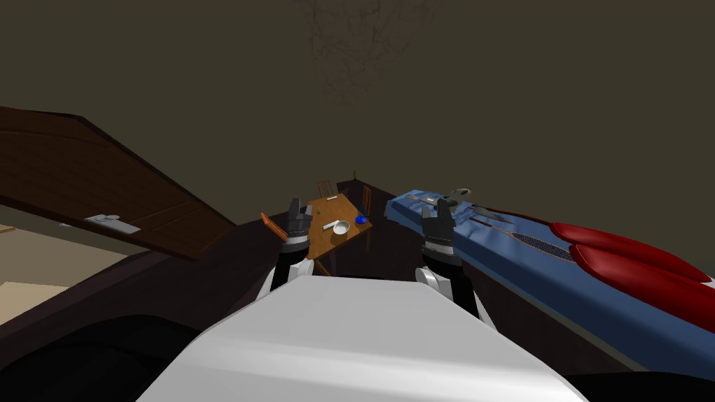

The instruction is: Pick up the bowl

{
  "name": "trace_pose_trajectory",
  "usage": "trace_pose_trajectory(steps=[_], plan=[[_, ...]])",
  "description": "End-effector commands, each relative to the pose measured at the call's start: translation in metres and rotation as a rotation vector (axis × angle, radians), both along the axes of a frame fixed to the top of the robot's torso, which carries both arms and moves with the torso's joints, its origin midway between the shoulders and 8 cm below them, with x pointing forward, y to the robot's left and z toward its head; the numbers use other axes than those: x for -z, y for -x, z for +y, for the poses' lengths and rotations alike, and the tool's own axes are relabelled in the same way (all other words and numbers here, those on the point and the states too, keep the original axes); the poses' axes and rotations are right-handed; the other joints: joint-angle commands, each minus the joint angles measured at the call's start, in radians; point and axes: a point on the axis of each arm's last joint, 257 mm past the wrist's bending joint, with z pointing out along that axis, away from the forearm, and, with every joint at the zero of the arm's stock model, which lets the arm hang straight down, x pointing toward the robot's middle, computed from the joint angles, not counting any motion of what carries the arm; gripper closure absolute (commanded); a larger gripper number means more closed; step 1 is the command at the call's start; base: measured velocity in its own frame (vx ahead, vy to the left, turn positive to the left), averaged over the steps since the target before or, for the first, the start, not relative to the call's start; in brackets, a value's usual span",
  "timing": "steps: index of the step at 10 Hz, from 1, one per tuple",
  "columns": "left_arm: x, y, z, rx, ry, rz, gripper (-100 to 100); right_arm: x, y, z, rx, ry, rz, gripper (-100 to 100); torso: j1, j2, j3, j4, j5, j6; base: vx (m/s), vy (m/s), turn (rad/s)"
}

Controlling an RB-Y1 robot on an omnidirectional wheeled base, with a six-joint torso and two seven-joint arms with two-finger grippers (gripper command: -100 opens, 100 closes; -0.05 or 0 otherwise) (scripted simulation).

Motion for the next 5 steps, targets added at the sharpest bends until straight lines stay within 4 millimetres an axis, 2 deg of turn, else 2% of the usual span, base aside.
trace_pose_trajectory(steps=[1, 5], plan=[[0.015, -0.013, 0.000, 0.003, -0.030, 0.046, -100, 0.000, 0.000, 0.000, 0.000, 0.000, 0.000, 0, 0.000, 0.000, 0.000, 0.000, 0.000, 0.000, 0.004, 0.007, -0.017], [0.050, -0.042, 0.005, -0.009, -0.077, 0.151, -100, 0.000, 0.000, 0.000, 0.000, 0.000, 0.000, 0, 0.001, -0.001, -0.001, 0.000, 0.000, 0.000, 0.007, 0.016, -0.015]])
